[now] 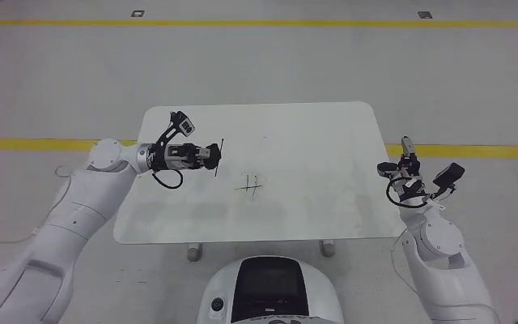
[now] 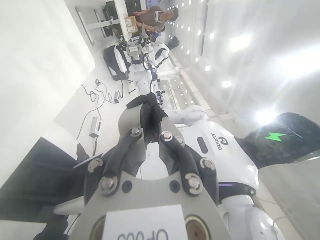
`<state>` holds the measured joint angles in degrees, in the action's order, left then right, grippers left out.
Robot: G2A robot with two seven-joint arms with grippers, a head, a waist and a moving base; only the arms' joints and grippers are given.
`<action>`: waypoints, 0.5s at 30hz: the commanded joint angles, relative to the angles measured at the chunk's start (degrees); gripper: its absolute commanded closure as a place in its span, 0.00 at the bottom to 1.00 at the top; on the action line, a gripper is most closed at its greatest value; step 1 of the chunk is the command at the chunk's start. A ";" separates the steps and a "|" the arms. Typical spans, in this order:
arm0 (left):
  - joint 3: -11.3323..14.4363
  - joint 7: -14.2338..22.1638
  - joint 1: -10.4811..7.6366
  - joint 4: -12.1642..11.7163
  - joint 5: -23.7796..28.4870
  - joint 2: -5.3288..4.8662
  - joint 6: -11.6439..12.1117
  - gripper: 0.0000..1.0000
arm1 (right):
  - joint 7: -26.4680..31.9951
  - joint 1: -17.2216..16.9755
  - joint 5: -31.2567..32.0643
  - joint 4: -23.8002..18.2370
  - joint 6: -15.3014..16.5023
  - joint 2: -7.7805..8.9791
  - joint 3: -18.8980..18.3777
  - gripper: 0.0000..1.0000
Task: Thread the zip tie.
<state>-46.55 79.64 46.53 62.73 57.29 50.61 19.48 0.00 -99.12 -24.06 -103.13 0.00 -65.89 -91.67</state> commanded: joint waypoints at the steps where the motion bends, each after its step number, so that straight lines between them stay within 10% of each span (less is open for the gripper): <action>1: 1.22 0.00 -0.46 -0.10 1.73 -0.37 0.00 1.00 | 0.00 0.00 0.00 0.00 0.00 0.00 0.00 0.00; 15: 3.63 0.00 -1.58 -0.09 3.37 -1.04 0.00 1.00 | 6.22 2.31 4.80 -5.96 -2.00 -0.01 2.41 0.00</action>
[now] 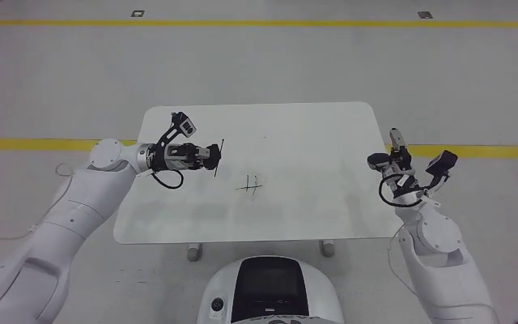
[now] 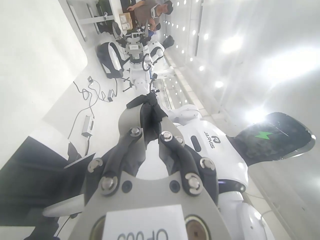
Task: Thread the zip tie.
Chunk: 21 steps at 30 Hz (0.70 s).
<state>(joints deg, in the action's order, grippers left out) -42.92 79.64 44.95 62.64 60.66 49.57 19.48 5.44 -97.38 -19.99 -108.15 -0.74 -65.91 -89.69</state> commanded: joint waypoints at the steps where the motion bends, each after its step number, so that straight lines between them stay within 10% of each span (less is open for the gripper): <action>1: 0.00 0.00 0.00 0.00 0.00 0.00 0.00 1.00 | 1.69 1.47 1.40 -2.11 -3.24 0.02 1.15 0.00; 9: 0.00 0.00 0.00 0.00 0.00 0.00 0.00 1.00 | 5.51 11.11 8.75 -5.78 -14.93 -0.37 10.05 0.00; 16: 0.00 0.00 0.00 0.00 0.00 0.00 0.00 1.00 | 5.48 11.79 9.75 -5.74 -15.17 -0.40 10.60 0.00; 21: -2.14 -6.47 0.07 5.34 -15.34 -0.88 0.00 1.00 | 10.64 12.43 9.35 -6.36 -18.74 -0.22 11.19 0.00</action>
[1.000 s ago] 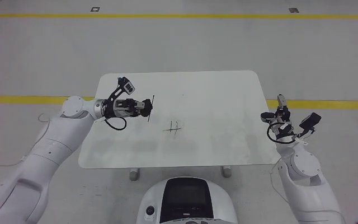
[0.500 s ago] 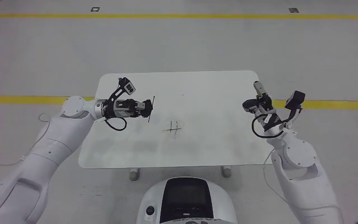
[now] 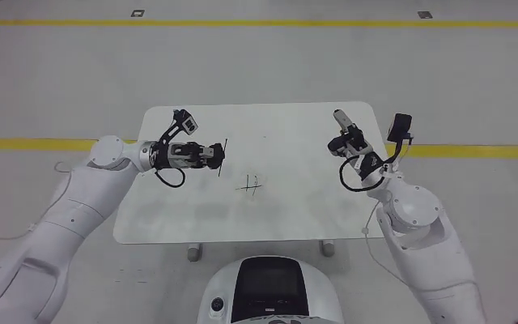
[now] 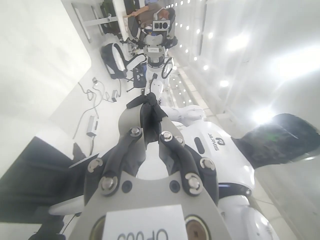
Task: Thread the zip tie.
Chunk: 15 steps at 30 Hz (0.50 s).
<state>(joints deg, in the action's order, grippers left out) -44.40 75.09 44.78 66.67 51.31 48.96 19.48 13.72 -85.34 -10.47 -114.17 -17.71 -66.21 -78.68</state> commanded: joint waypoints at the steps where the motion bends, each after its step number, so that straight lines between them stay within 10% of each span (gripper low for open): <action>1: -1.35 -3.48 0.80 3.01 -9.52 -0.52 0.00 1.00 | 5.37 1.03 0.60 -0.01 -1.77 0.29 0.60 0.00; 11: -5.87 -16.75 6.53 15.77 -38.01 -2.68 0.00 1.00 | 25.12 11.97 -3.43 11.43 -1.77 1.83 8.12 0.00; 15: -6.46 -19.02 7.74 17.60 -41.83 -2.98 0.00 1.00 | 25.76 13.32 -3.74 12.54 -1.77 2.01 9.23 0.00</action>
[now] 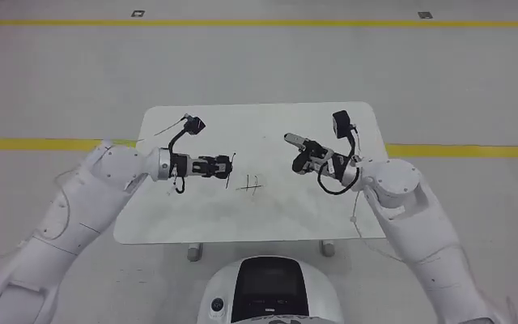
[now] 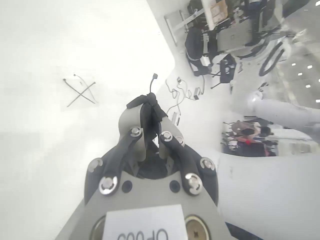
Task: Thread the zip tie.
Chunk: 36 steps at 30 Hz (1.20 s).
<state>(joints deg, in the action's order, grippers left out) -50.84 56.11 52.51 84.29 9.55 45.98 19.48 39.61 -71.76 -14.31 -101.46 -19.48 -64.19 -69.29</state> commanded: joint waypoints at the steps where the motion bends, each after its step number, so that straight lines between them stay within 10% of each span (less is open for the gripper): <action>1: -0.03 -0.05 0.01 -0.02 -0.06 0.00 0.00 1.00 | -0.12 -0.26 0.10 -0.17 0.00 -0.01 -0.16 0.00; 12: 0.18 -5.00 0.54 2.67 -10.50 -0.18 -0.15 1.00 | 3.83 3.88 -15.13 6.24 0.00 -0.62 3.67 0.00; 22: -0.23 -11.64 3.11 8.18 -24.77 -0.80 -1.73 1.00 | 2.74 21.07 -35.40 20.22 0.00 1.66 23.74 0.00; 32: -0.33 -11.06 3.33 8.93 -21.90 -0.78 0.00 1.00 | 2.39 21.68 -35.97 20.36 0.00 1.76 24.44 0.00; 36: 0.22 -12.72 4.03 10.45 -28.24 -0.85 -0.53 1.00 | 1.24 21.35 -39.67 22.87 0.00 1.60 26.89 0.00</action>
<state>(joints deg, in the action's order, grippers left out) -50.69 43.65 56.44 94.26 -15.74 45.22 18.97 41.03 -50.59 -52.27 -79.85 -19.48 -62.52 -43.52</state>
